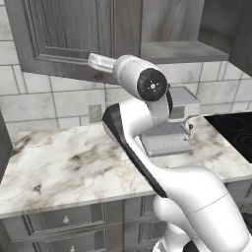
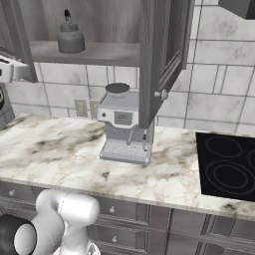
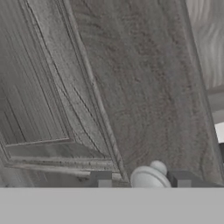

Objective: Open the cabinet, pick the kettle from the cabinet, and place it in the sink.

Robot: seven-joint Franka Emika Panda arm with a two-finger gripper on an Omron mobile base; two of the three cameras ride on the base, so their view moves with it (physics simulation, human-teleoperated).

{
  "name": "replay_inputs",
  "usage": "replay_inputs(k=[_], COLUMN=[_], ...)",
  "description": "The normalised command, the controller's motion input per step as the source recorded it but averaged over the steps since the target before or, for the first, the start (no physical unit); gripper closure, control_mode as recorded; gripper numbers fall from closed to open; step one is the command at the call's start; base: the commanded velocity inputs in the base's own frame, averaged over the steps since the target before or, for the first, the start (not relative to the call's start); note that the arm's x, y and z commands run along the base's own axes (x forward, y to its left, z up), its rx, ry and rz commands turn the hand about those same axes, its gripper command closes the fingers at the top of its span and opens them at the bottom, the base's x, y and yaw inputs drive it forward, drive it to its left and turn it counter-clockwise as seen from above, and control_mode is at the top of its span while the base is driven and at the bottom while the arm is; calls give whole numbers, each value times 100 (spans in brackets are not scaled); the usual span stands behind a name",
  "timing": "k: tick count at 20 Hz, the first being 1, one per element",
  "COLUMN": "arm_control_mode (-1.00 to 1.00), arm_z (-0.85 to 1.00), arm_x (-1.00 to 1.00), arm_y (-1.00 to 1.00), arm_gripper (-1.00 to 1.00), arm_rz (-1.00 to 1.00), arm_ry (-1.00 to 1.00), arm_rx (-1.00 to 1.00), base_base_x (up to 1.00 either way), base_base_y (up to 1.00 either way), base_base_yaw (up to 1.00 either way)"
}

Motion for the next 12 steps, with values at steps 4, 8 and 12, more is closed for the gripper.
replay_inputs(k=[4, 8, 12], arm_control_mode=[-100, -100, -100], arm_z=[1, 0, 0], arm_x=[-41, -40, -37], arm_y=[54, 56, 57], arm_gripper=[100, 100, 100], arm_rz=[0, 0, 0], arm_ry=[-3, -2, 0], arm_rx=[0, 0, 0], base_base_x=[0, 0, 0], base_base_y=[0, 0, 0], base_base_yaw=[0, 0, 0])
